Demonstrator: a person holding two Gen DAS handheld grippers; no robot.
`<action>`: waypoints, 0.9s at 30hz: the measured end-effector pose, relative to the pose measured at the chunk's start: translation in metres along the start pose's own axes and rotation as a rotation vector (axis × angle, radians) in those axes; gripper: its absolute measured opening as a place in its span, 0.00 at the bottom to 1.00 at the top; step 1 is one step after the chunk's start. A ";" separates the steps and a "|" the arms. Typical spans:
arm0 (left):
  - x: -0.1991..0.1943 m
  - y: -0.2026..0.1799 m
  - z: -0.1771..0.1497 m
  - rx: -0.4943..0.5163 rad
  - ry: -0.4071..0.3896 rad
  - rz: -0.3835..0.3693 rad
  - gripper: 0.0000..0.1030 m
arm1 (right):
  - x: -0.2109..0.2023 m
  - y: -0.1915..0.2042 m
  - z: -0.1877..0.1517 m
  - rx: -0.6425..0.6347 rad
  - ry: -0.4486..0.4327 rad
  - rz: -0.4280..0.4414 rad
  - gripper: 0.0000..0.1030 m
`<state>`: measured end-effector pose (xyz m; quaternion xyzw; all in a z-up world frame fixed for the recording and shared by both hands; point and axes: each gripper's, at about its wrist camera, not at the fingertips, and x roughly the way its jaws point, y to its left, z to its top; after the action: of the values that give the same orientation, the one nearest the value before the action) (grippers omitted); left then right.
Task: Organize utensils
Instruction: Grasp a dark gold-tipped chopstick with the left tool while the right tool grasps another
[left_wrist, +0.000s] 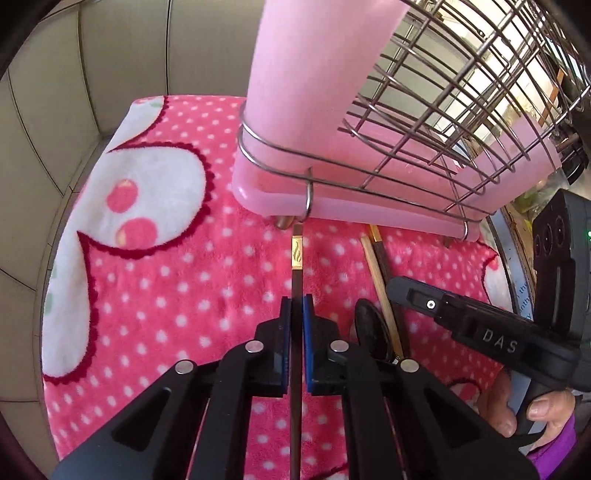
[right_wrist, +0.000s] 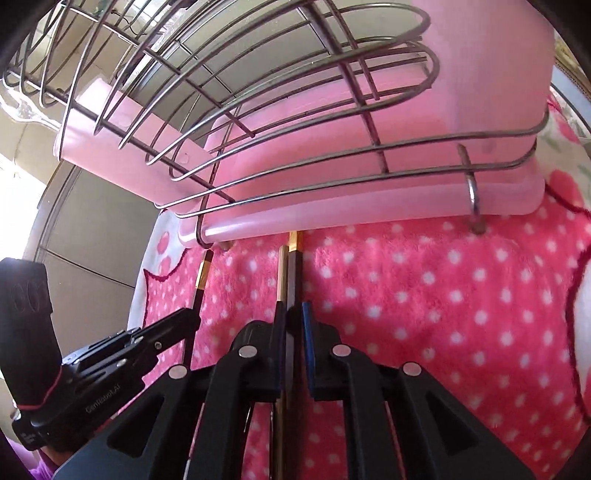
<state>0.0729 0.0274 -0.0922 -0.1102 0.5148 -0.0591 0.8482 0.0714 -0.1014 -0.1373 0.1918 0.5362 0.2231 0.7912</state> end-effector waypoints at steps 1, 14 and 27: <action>0.001 0.001 0.000 -0.007 0.002 -0.008 0.05 | 0.001 -0.002 0.001 0.015 0.004 0.014 0.09; -0.013 0.009 -0.007 -0.029 -0.017 -0.015 0.05 | -0.001 -0.024 0.001 0.141 0.036 0.145 0.06; -0.011 0.007 -0.011 -0.050 0.026 -0.014 0.05 | -0.059 -0.048 -0.026 0.142 -0.039 -0.080 0.06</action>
<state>0.0585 0.0351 -0.0896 -0.1342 0.5264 -0.0536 0.8378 0.0353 -0.1725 -0.1281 0.2301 0.5425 0.1492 0.7940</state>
